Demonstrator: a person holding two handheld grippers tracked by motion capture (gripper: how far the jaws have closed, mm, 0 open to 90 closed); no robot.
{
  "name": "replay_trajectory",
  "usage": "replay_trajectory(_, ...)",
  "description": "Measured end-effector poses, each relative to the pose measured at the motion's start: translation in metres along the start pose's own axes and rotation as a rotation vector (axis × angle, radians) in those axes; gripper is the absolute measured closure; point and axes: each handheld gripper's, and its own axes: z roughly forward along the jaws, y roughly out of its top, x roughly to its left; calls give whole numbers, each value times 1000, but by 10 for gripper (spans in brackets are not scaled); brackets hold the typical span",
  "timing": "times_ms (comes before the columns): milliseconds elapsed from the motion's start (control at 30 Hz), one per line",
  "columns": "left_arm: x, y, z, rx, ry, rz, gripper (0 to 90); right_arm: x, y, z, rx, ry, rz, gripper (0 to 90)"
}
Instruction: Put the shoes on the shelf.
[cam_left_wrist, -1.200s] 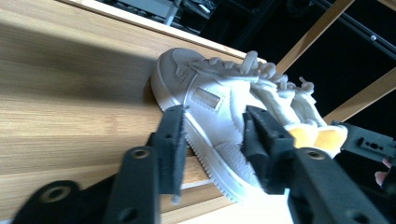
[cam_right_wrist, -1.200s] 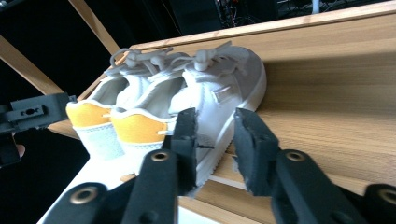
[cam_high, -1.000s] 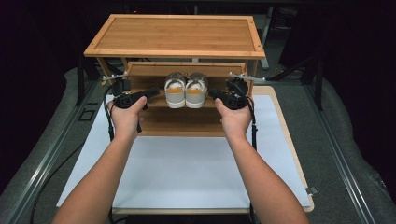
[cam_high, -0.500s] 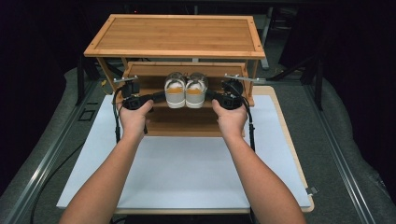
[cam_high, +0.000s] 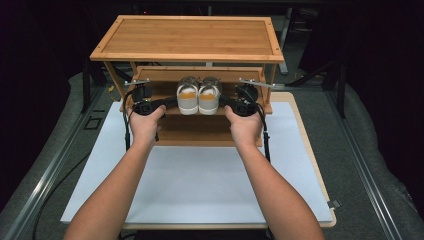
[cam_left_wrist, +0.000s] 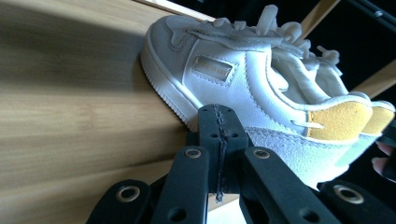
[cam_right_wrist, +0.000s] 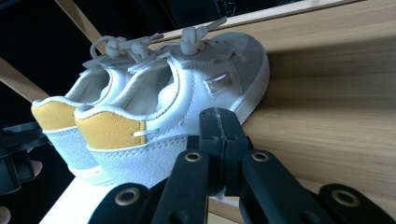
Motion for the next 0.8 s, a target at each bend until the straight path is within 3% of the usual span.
replay_trajectory(267,4,7,9,-1,5,-5,900,-8,5,8,-10,17,51,900)
replay_trajectory(600,10,14,20,-5,11,-10,900,-10,14,20,6,-8,24,900)
replay_trajectory(800,10,19,26,1,36,-4,900,-14,16,27,-3,-16,57,900)
